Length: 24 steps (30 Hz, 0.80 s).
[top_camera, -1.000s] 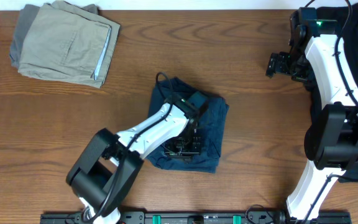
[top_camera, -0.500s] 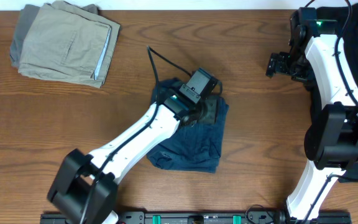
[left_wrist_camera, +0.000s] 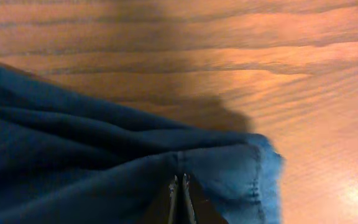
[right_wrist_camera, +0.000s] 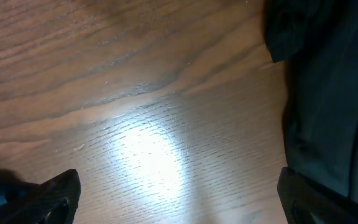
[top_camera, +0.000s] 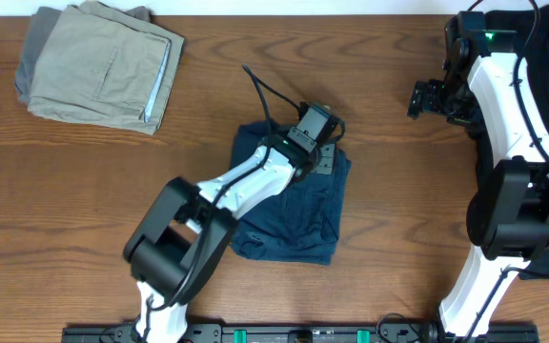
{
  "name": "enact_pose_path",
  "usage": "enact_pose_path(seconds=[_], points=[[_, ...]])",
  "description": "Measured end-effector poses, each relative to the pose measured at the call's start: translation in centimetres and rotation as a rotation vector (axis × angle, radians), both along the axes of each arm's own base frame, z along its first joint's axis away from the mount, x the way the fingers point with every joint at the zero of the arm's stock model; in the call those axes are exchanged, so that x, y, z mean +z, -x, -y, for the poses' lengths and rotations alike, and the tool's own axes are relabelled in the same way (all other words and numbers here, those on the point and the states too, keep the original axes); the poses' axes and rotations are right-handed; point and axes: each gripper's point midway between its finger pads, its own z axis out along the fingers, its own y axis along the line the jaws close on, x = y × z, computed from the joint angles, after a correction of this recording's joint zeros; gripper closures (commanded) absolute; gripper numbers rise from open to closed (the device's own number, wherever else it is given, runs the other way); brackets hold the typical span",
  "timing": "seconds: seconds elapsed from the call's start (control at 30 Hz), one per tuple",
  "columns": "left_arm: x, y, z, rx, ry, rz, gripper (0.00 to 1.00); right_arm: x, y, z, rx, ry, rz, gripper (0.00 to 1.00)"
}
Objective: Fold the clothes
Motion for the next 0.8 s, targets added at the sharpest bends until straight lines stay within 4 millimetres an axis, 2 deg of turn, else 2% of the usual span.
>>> enact_pose_path(seconds=[0.07, 0.13, 0.3, 0.33, 0.4, 0.43, 0.53, 0.63, 0.7, 0.8], points=[[-1.2, -0.3, -0.2, 0.007, -0.007, -0.009, 0.93, 0.0, 0.0, 0.0, 0.0, 0.0, 0.0, 0.01], [-1.6, -0.7, -0.2, 0.009, -0.005, -0.004, 0.86, 0.0, 0.0, 0.0, 0.0, 0.0, 0.0, 0.01], [-1.0, -0.8, -1.0, 0.022, -0.013, -0.016, 0.83, 0.0, 0.0, 0.0, 0.0, 0.0, 0.0, 0.01], [-0.5, -0.8, -1.4, 0.029, -0.015, -0.018, 0.79, 0.0, 0.0, 0.0, 0.0, 0.0, 0.0, 0.01], [1.6, -1.0, -2.2, 0.041, -0.006, -0.001, 0.76, 0.0, 0.0, 0.0, 0.0, 0.0, 0.0, 0.01], [3.2, -1.3, -2.7, 0.051, 0.007, 0.018, 0.75, 0.0, 0.0, 0.0, 0.0, 0.0, 0.0, 0.01], [9.8, -1.2, -4.6, 0.063, 0.044, 0.105, 0.71, 0.0, 0.0, 0.0, 0.0, 0.0, 0.0, 0.01], [15.1, 0.8, -7.0, 0.063, 0.047, 0.147, 0.7, 0.0, 0.0, 0.0, 0.0, 0.0, 0.0, 0.01], [16.3, 2.8, -8.6, 0.06, 0.019, 0.116, 0.7, 0.0, 0.0, 0.0, 0.0, 0.0, 0.0, 0.01], [15.3, 6.1, -10.8, 0.057, -0.062, -0.003, 0.79, 0.0, 0.0, 0.0, 0.0, 0.0, 0.0, 0.01]])
